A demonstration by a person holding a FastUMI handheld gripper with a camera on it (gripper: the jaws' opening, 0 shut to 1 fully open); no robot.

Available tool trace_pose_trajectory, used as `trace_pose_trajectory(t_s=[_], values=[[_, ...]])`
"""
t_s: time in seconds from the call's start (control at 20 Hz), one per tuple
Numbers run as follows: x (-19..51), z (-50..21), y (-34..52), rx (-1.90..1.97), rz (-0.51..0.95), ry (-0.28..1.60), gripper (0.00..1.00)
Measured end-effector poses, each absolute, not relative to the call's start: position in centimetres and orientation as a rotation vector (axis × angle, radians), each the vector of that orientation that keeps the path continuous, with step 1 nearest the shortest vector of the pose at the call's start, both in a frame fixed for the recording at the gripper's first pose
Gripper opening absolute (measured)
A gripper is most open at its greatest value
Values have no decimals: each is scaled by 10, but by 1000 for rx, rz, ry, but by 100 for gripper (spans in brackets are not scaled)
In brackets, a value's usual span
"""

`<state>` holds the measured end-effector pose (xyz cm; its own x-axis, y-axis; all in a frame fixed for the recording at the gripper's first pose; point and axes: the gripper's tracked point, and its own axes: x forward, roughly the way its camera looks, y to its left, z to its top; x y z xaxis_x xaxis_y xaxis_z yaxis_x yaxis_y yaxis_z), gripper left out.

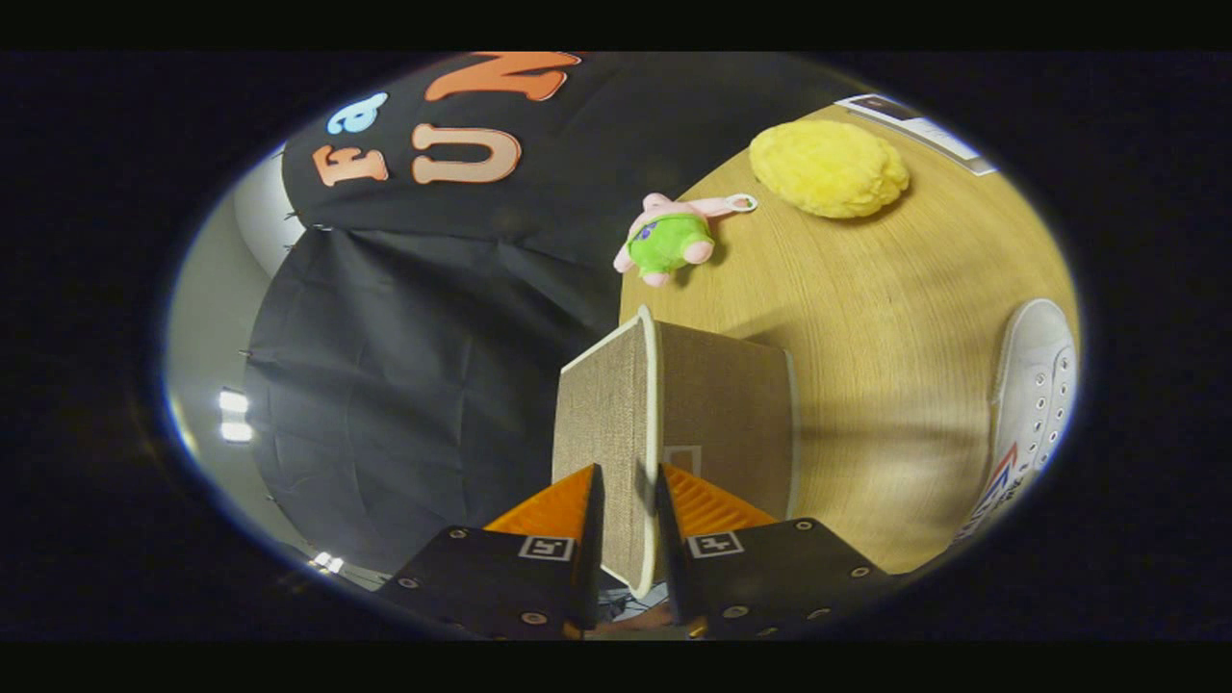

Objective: Open the storage box then place both shoes into the box .Put the left shoe in first, then the right shoe, with the right side of both shoes facing outward in a uniform manner.

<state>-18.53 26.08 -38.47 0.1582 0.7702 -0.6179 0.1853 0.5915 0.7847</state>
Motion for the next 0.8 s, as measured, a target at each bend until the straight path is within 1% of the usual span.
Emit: trace_pose_trajectory(t_s=[0.1,0.15,0.25,0.45,0.65,0.8], values=[[-190,-381,269,916,517,1418,31],[-187,-378,270,930,507,1415,23],[-182,-356,281,1002,541,1398,15],[-158,-314,308,1062,617,1331,15],[-141,-269,354,1059,729,1274,15],[-141,-267,398,961,763,1246,15]])
